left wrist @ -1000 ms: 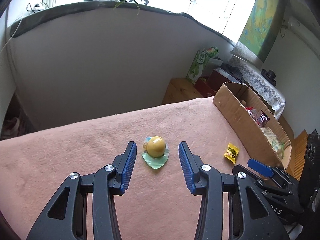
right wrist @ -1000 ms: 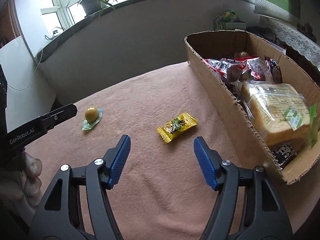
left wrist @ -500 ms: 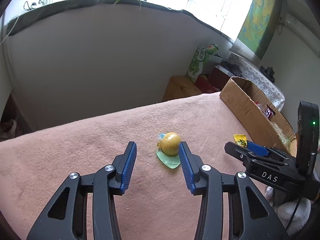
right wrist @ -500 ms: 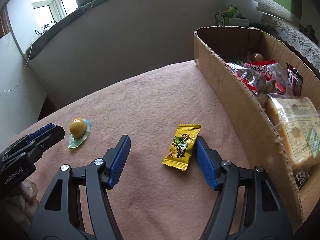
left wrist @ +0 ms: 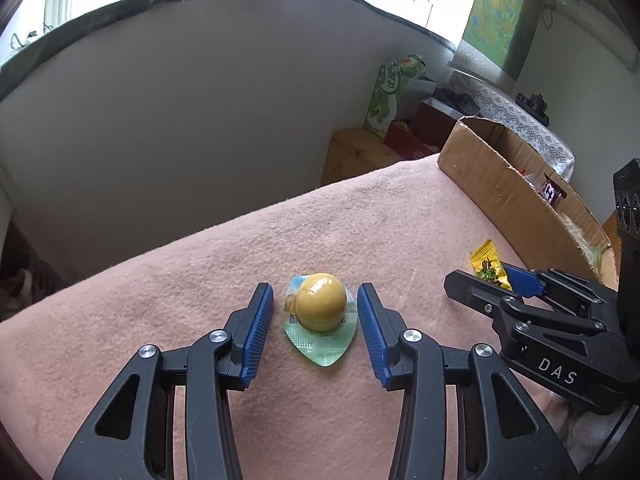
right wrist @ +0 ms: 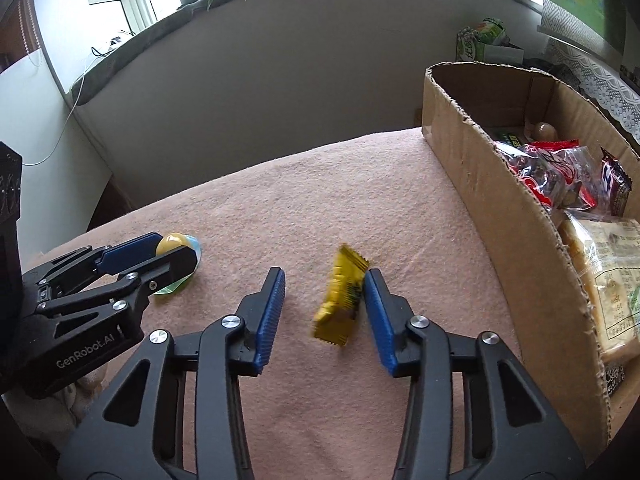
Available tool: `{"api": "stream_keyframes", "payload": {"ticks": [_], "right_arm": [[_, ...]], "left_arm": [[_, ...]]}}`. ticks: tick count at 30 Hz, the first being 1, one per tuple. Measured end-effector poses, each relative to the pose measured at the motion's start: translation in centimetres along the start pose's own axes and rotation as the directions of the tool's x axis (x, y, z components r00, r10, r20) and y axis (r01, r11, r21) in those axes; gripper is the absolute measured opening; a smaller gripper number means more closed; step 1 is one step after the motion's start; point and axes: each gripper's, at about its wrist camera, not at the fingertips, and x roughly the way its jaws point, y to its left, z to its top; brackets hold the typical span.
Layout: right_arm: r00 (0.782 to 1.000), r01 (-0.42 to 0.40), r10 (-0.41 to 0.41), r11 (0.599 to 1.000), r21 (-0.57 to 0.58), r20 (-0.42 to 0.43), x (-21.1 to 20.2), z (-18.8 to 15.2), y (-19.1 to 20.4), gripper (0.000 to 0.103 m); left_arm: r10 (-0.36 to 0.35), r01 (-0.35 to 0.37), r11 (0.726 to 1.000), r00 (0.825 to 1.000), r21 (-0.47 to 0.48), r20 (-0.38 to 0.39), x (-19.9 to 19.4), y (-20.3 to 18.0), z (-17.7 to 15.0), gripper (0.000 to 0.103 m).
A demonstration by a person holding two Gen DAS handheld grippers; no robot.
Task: Organize snacks
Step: 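Grasp the yellow egg candy with the left tool while the right tool grasps the yellow candy, then carry both yellow candies into the box with both tools and release them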
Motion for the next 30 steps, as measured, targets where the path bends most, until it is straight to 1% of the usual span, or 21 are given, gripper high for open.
{"api": "stream_keyframes", "payload": {"ticks": [4,6,9,11,12,13,15,16,17,18,25,30], "right_arm": [[1.000,-0.017,0.017,1.000,-0.004,-0.003,-0.1,-0.2,0.0,0.028],[1.000,-0.023,0.023,1.000,0.003,-0.003,-0.1,-0.1,-0.2,0.027],[1.000,-0.011,0.011,1.000,-0.011,-0.005,0.1,0.0,0.1,0.027],[1.000,-0.003,0.003,0.999,-0.037,-0.010,0.2,0.0,0.6,0.030],[1.000,0.004,-0.005,0.999,-0.054,-0.013,0.2,-0.1,1.0,0.035],[1.000,0.017,-0.018,0.997,-0.074,-0.013,0.3,-0.1,1.5,0.037],[0.999,0.039,-0.040,0.993,-0.108,-0.011,0.3,-0.3,2.1,0.036],[0.999,0.039,-0.040,0.992,-0.116,-0.011,0.3,-0.3,2.2,0.031],[0.999,0.035,-0.037,0.993,-0.117,-0.010,0.2,-0.4,2.2,0.027],[1.000,0.026,-0.027,0.993,-0.112,-0.010,0.2,-0.4,2.1,0.026],[0.999,-0.043,0.041,0.995,-0.094,-0.014,-0.7,-1.0,1.3,0.025],[0.997,-0.073,0.075,0.991,-0.110,0.013,-2.3,-1.7,1.6,0.025]], "left_arm": [[0.021,-0.021,1.000,1.000,0.012,0.002,0.0,-0.2,0.0,0.040],[0.026,-0.026,1.000,1.000,-0.004,0.004,0.0,0.1,0.0,0.032],[0.015,-0.015,1.000,1.000,-0.023,0.007,0.0,0.4,0.0,0.030],[0.019,-0.019,1.000,1.000,-0.019,0.008,0.0,0.3,0.0,0.029],[0.024,-0.024,1.000,1.000,-0.016,0.009,-0.1,0.2,-0.1,0.029],[0.026,-0.026,1.000,1.000,-0.014,0.009,-0.1,0.1,-0.1,0.029],[0.025,-0.025,1.000,1.000,-0.017,0.010,-0.2,0.3,-0.2,0.028],[0.025,-0.024,0.999,1.000,-0.021,0.011,-0.2,0.3,-0.1,0.028],[0.023,-0.023,0.999,1.000,-0.024,0.012,-0.1,0.3,-0.1,0.027],[0.023,-0.023,0.999,1.000,-0.026,0.013,-0.1,0.3,-0.1,0.027],[0.046,-0.046,0.998,0.999,-0.036,0.024,-0.9,0.2,-0.5,0.026],[0.058,-0.056,0.997,0.998,-0.048,0.037,-2.2,-0.3,-1.1,0.026]]}}
